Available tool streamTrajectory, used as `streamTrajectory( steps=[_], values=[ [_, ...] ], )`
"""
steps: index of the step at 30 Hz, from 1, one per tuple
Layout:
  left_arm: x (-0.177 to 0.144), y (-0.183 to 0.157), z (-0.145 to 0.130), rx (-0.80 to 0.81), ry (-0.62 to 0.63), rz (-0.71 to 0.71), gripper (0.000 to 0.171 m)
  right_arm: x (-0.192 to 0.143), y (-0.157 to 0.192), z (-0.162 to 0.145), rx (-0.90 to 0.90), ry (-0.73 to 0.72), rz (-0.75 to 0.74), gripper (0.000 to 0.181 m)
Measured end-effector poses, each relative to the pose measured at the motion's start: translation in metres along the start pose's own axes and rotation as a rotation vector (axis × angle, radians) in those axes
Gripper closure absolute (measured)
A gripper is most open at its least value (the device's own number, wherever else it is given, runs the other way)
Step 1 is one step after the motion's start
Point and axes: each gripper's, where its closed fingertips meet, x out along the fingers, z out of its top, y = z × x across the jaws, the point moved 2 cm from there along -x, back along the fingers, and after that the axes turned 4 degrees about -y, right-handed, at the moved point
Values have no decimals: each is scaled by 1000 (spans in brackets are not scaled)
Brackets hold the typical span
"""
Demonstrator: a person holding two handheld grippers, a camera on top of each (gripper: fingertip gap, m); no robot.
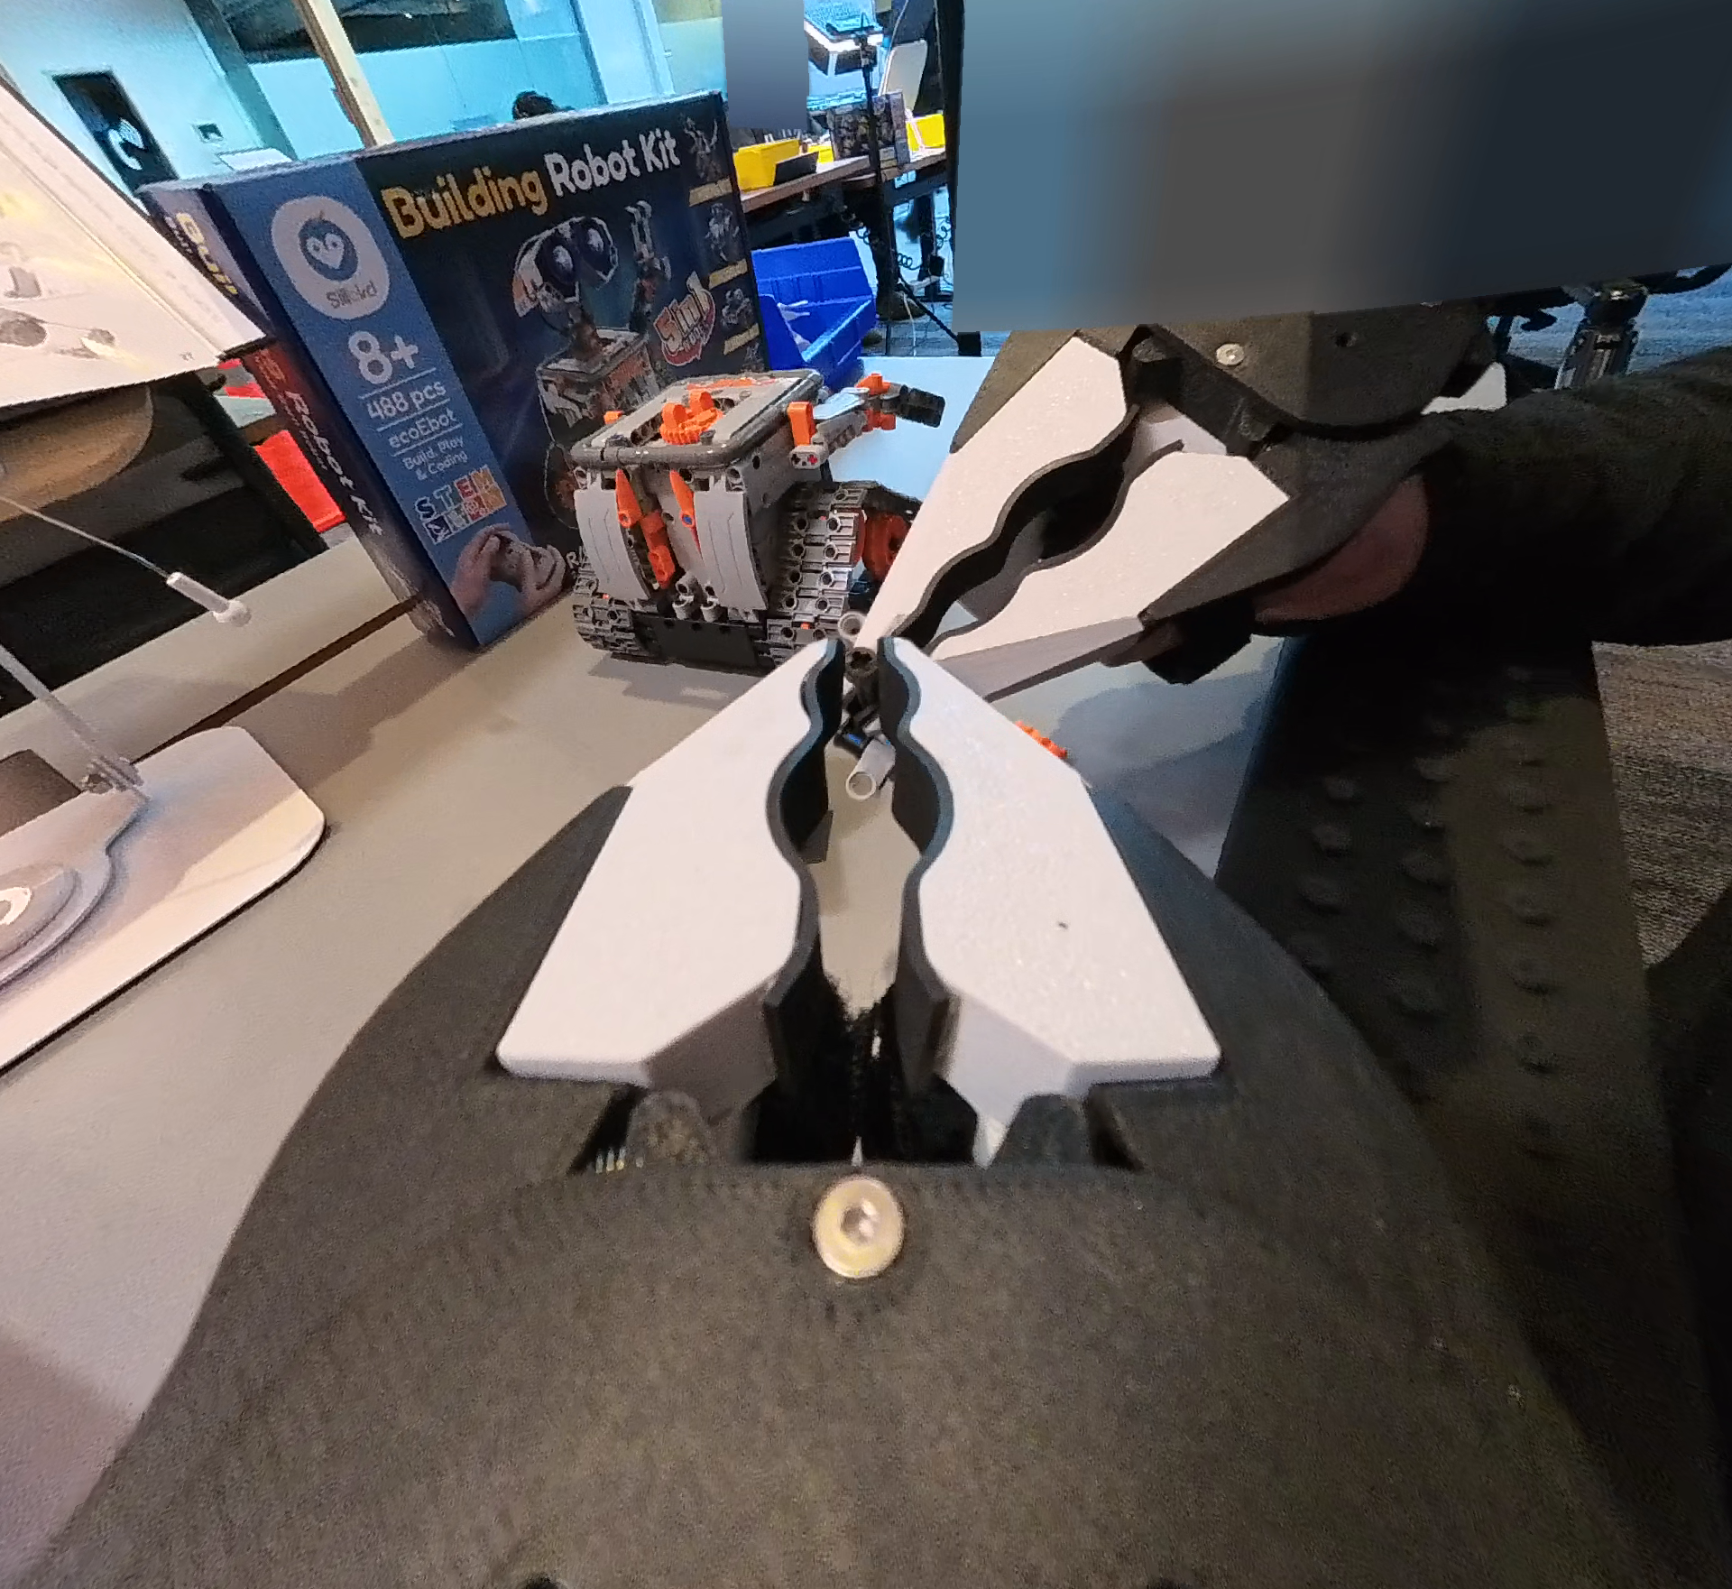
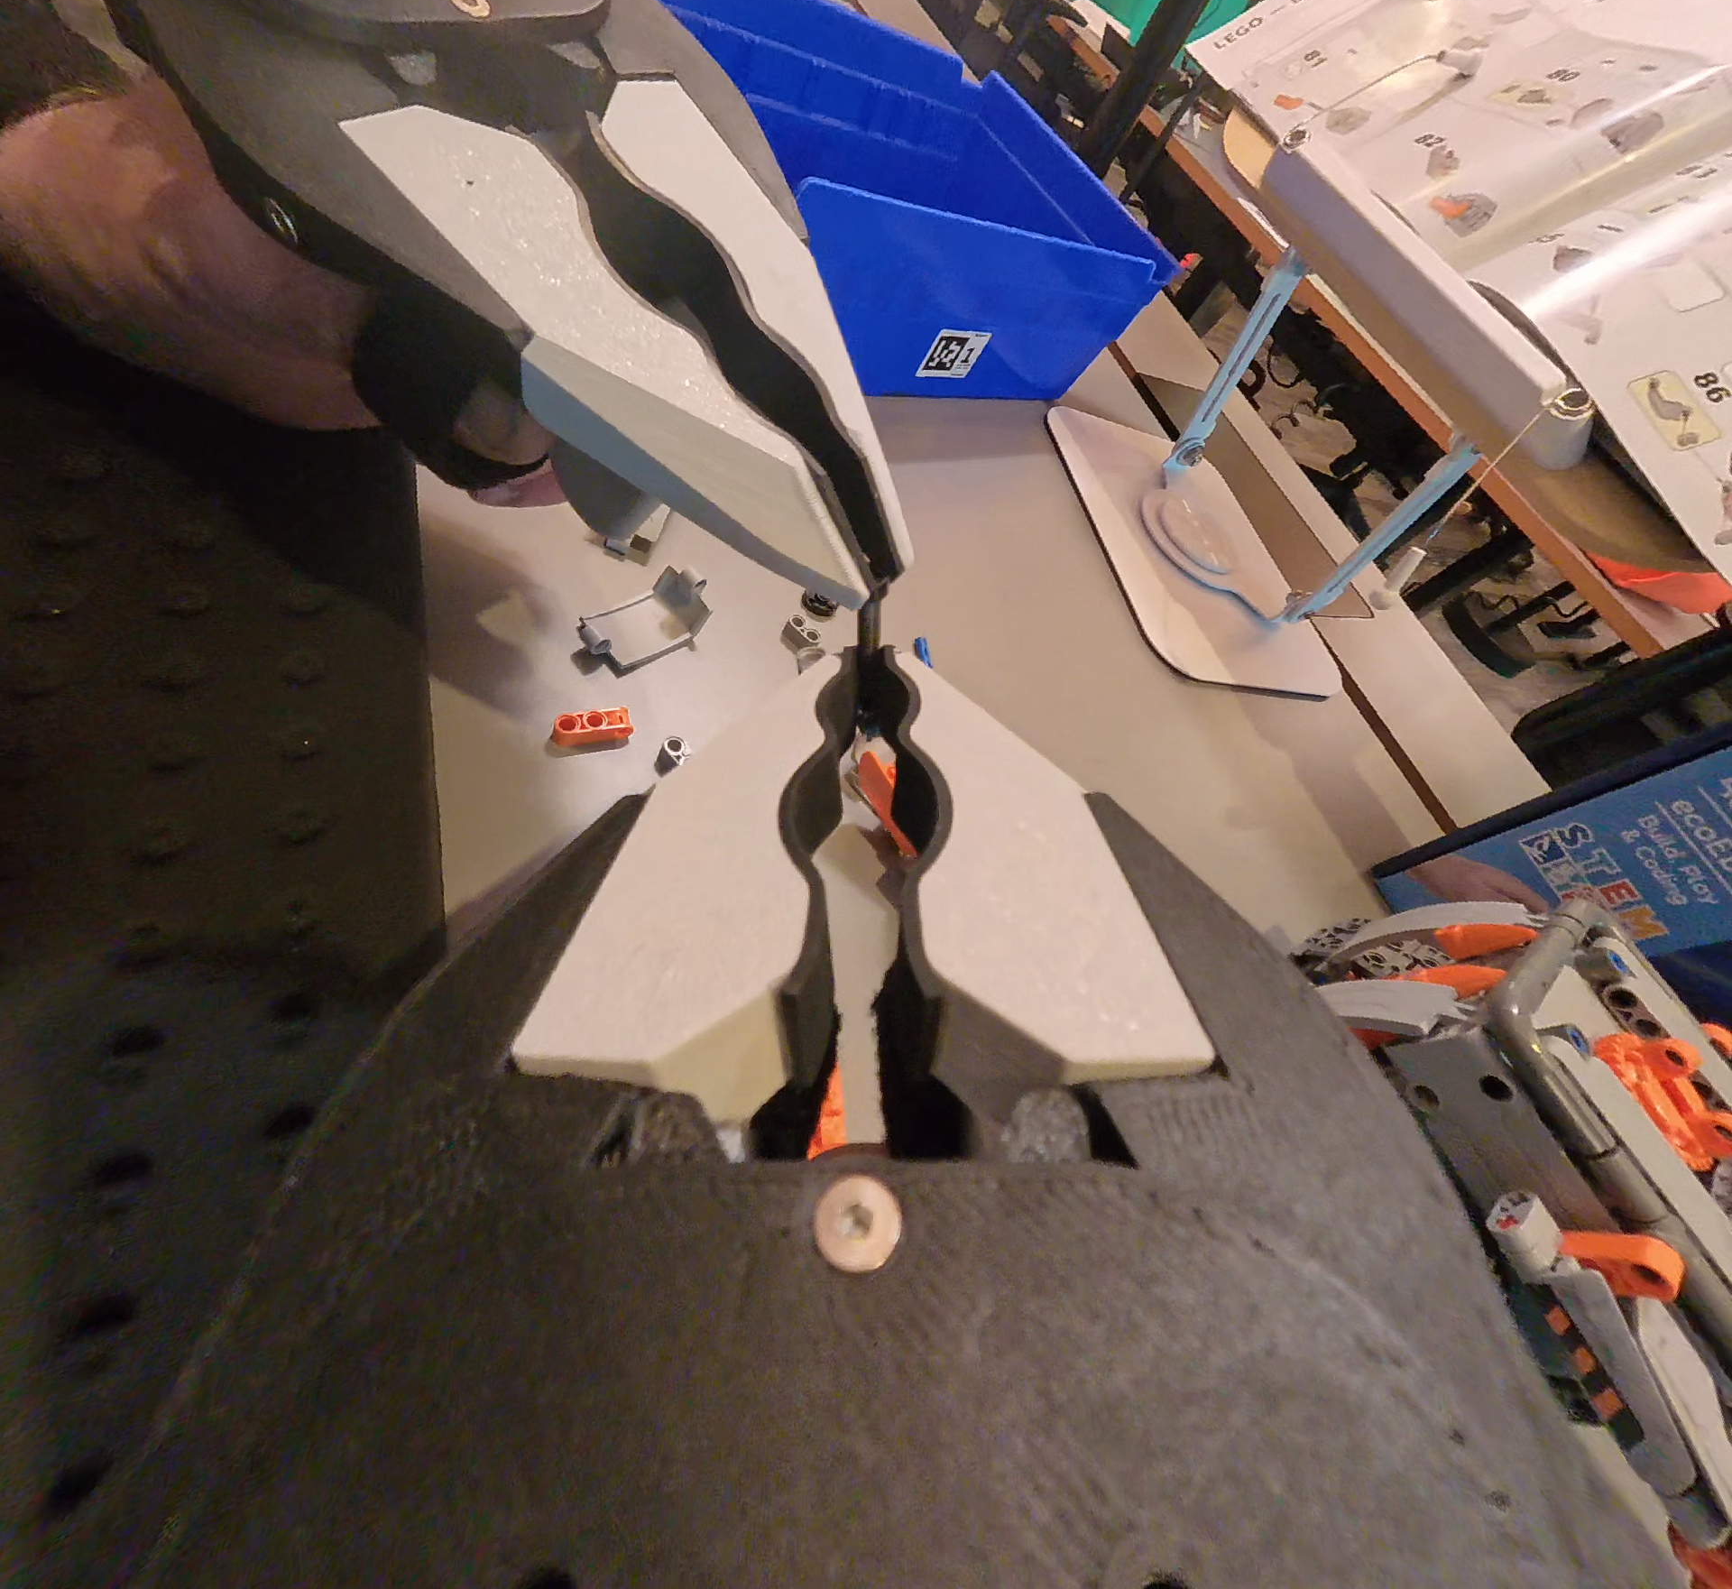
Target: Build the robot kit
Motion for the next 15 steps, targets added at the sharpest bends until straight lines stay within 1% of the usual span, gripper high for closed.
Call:
streamTrajectory(
  steps=[4, 8, 11, 15],
  values=[
    [-1, -3, 3, -13, -18, -59, 167, -3, 2, 3, 3, -26, 39, 181],
    [-2, -7, 4, 22, 12, -151, 167, -6, 5, 3, 4, -48, 102, 181],
    [-4, -9, 0, 93, 54, -179, 167, -5, 9, 1, -1, -39, 129, 181],
    [-6, -11, -5, 89, 59, -202, 167, -3, 13, -2, -5, -26, 161, 181]
  ],
)
